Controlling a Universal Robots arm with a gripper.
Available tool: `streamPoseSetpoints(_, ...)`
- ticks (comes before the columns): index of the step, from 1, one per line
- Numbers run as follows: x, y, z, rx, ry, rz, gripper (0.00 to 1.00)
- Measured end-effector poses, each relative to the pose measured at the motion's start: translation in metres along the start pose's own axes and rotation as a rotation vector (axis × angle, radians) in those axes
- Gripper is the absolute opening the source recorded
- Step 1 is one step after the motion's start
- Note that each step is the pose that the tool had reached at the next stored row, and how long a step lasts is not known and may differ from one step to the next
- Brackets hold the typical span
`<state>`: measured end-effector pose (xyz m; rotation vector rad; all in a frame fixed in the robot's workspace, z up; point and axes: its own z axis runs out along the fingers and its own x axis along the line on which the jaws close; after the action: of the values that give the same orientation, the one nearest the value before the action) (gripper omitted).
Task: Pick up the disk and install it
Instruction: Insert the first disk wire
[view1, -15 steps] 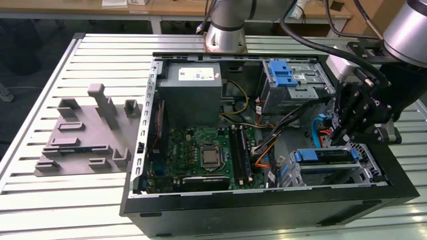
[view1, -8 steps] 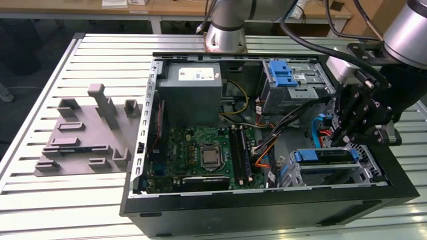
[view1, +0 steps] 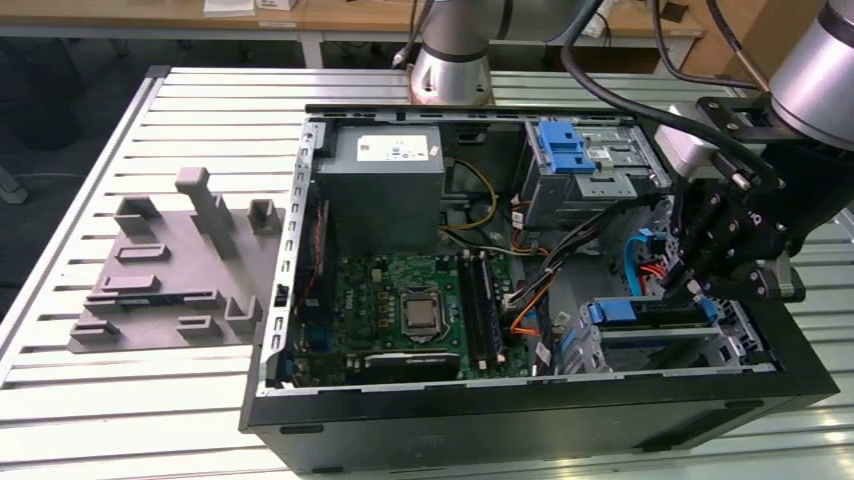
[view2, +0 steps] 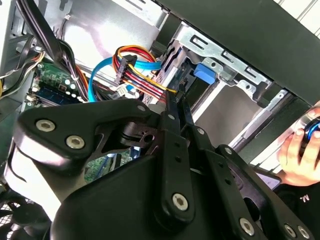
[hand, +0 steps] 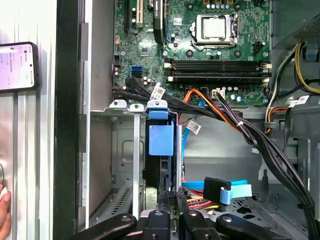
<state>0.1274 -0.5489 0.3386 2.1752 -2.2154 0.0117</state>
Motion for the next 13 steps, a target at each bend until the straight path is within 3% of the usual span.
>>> streamPoseSetpoints(13,0.0002,-0.0021,0.0035,-0.0048,-0.0004,0.031,0.17)
